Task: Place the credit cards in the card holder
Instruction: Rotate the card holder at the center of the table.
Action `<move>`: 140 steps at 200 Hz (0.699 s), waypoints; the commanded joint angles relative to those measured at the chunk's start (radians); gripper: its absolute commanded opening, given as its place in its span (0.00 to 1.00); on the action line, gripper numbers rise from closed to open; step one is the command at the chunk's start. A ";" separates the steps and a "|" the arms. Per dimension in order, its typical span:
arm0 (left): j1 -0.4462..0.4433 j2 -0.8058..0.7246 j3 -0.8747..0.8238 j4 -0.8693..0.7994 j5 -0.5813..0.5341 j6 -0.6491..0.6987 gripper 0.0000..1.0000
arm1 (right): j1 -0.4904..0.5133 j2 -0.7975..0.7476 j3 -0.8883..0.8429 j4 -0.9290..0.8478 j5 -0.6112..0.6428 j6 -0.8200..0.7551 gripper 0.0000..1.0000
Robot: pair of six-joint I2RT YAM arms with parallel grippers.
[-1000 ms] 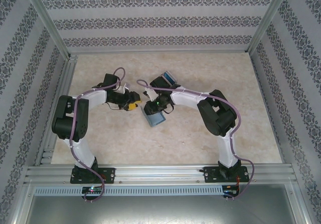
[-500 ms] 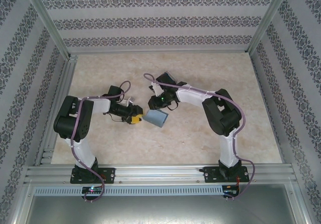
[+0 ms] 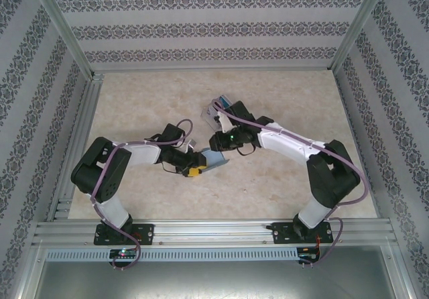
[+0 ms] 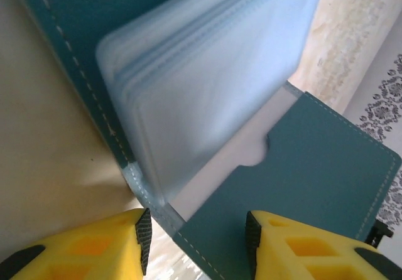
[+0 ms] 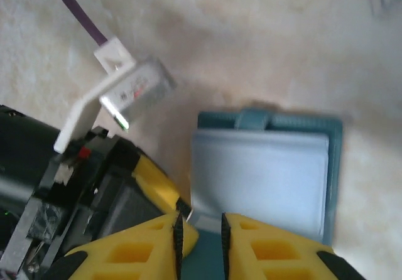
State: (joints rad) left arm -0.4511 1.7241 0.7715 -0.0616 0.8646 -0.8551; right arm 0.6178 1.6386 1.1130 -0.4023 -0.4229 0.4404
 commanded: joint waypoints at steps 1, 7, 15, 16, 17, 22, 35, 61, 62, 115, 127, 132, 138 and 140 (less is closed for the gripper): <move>-0.021 0.013 -0.024 0.110 -0.069 -0.095 0.46 | 0.003 -0.082 -0.090 -0.025 0.032 0.120 0.26; -0.025 0.029 -0.020 0.115 -0.070 -0.099 0.46 | 0.004 -0.089 -0.107 -0.016 0.034 0.132 0.26; -0.026 0.052 -0.011 0.116 -0.066 -0.101 0.46 | 0.009 -0.087 -0.119 -0.014 0.040 0.143 0.26; -0.025 0.055 -0.010 0.116 -0.066 -0.102 0.46 | 0.011 -0.086 -0.120 -0.014 0.041 0.143 0.26; -0.025 0.056 -0.009 0.117 -0.066 -0.102 0.46 | 0.012 -0.085 -0.121 -0.014 0.042 0.145 0.26; -0.025 0.067 -0.007 0.121 -0.067 -0.106 0.46 | 0.017 -0.080 -0.126 -0.008 0.043 0.147 0.26; -0.028 0.081 -0.005 0.138 -0.069 -0.112 0.46 | 0.029 -0.062 -0.141 0.021 0.042 0.155 0.26; -0.025 0.075 0.014 0.091 -0.078 -0.085 0.46 | 0.053 0.005 -0.128 0.023 0.036 0.145 0.26; -0.025 0.075 0.014 0.091 -0.078 -0.086 0.46 | 0.053 0.008 -0.127 0.021 0.036 0.144 0.26; 0.006 0.014 0.031 0.008 -0.088 -0.072 0.46 | 0.063 0.074 -0.114 -0.033 0.076 0.103 0.27; 0.021 -0.017 0.035 -0.029 -0.085 -0.058 0.46 | 0.063 0.079 -0.113 -0.027 0.079 0.103 0.27; 0.029 -0.032 0.039 -0.051 -0.088 -0.047 0.46 | 0.064 0.082 -0.110 -0.027 0.081 0.103 0.27; 0.036 -0.053 0.046 -0.085 -0.097 -0.032 0.47 | 0.063 0.088 -0.106 -0.029 0.082 0.101 0.27; 0.040 -0.060 0.050 -0.097 -0.099 -0.028 0.47 | 0.063 0.089 -0.104 -0.031 0.082 0.101 0.27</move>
State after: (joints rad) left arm -0.4484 1.7313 0.7864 -0.0582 0.8349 -0.9443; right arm 0.6769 1.7077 0.9863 -0.4049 -0.3717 0.5617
